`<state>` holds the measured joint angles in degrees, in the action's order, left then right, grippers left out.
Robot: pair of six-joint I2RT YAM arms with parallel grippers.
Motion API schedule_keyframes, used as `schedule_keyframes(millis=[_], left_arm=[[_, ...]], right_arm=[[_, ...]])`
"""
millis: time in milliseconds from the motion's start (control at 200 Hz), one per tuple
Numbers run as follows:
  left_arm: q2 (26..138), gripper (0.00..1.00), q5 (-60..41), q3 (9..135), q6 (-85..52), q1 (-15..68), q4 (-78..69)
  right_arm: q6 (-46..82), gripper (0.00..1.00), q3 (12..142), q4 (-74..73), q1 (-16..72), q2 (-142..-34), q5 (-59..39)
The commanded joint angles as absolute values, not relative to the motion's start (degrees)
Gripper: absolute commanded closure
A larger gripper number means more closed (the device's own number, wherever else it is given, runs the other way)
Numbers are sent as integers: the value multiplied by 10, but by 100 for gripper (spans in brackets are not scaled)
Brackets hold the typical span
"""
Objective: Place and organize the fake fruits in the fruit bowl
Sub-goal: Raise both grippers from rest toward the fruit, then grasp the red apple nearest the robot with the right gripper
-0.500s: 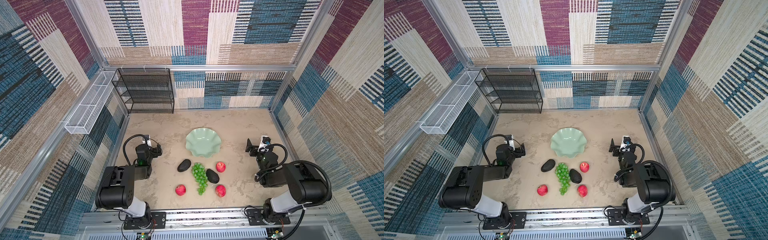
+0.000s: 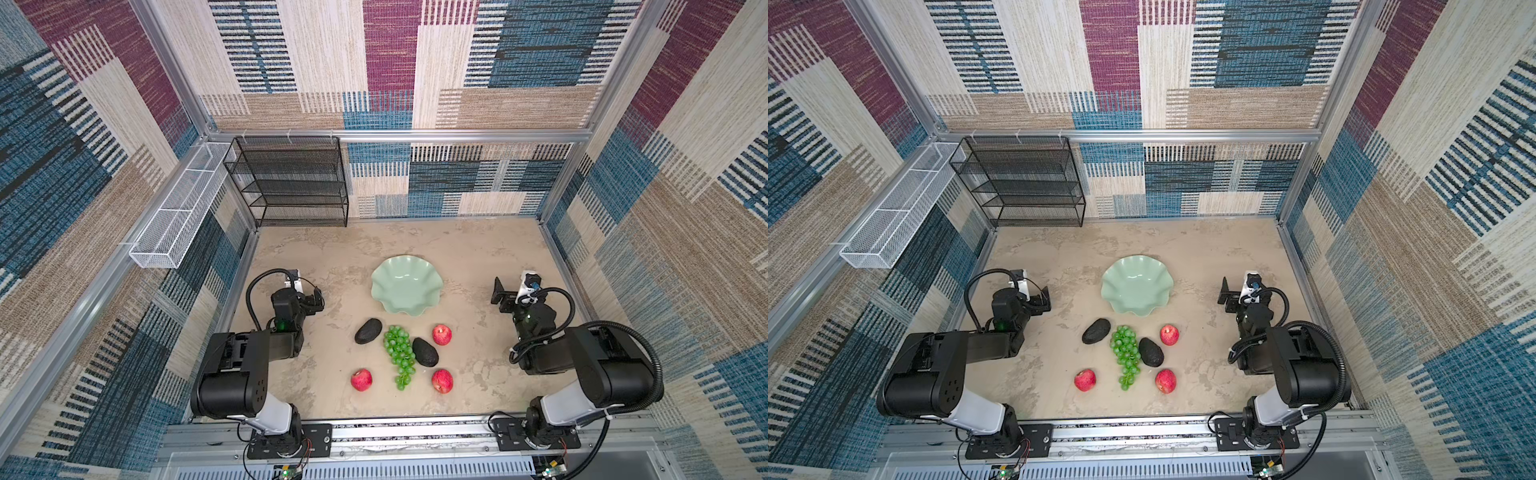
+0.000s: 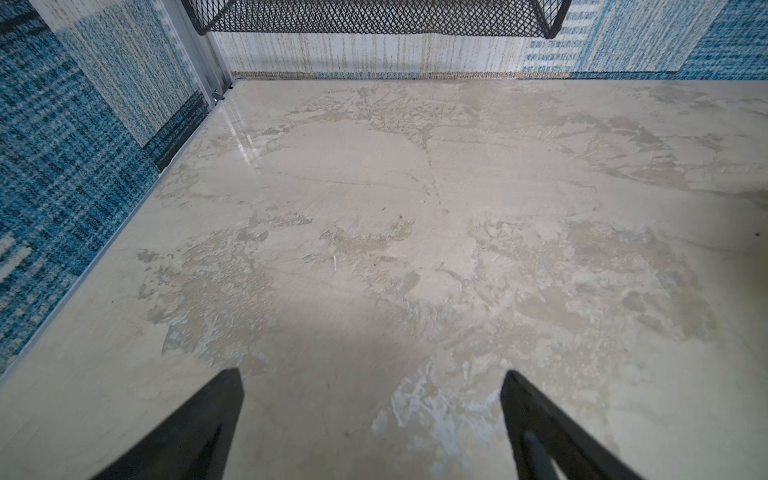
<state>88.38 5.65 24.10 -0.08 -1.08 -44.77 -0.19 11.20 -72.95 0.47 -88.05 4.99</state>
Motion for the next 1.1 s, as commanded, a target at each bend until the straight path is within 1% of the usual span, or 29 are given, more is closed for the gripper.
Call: schedule_keyframes(millis=[0,245,301,346,381,406,451,486,526,546,566,586,631,636,716,781,836,912,1002,1097], left_arm=[[882,1,60,241,-11,-12,-474],[882,1,48,239,-15,-17,-477],[881,1,22,236,-16,-26,-481],[881,0,19,236,-15,-26,-482],[879,3,20,237,-16,-26,-482],[873,5,21,238,-15,-26,-475],[841,8,20,247,-11,-23,-437],[801,9,31,261,-4,-15,-380],[751,8,77,294,-15,-1,-282],[728,7,99,313,-40,1,-236],[707,5,107,329,-76,1,-201],[687,3,111,344,-113,1,-166],[649,0,98,365,-174,1,-143],[645,0,96,366,-180,1,-143],[588,0,61,343,-263,0,-213],[546,0,23,315,-264,0,-256],[512,0,41,314,-284,-1,-215],[475,0,72,328,-304,-1,-121],[448,1,70,345,-302,-1,-34],[439,2,54,349,-302,-2,6]], right_arm=[[0,0,116,-745,4,-880,51],[-2,0,119,-735,5,-871,48],[-3,0,148,-649,5,-832,48],[26,0,210,-496,4,-786,81],[53,0,252,-405,5,-760,97],[67,0,274,-360,4,-742,90],[89,0,294,-320,4,-711,53],[122,0,297,-304,5,-675,25],[187,0,288,-302,5,-647,35],[224,0,284,-294,5,-638,47],[291,0,283,-261,5,-621,66],[314,0,280,-245,4,-612,65],[283,0,265,-249,4,-595,35],[275,0,261,-251,4,-591,20],[239,0,247,-244,4,-563,-52],[230,0,260,-182,4,-546,-85],[228,0,282,-112,10,-545,-94],[209,0,309,-19,49,-554,-95],[204,0,316,55,156,-553,-42],[236,1,304,105,251,-542,-1]])
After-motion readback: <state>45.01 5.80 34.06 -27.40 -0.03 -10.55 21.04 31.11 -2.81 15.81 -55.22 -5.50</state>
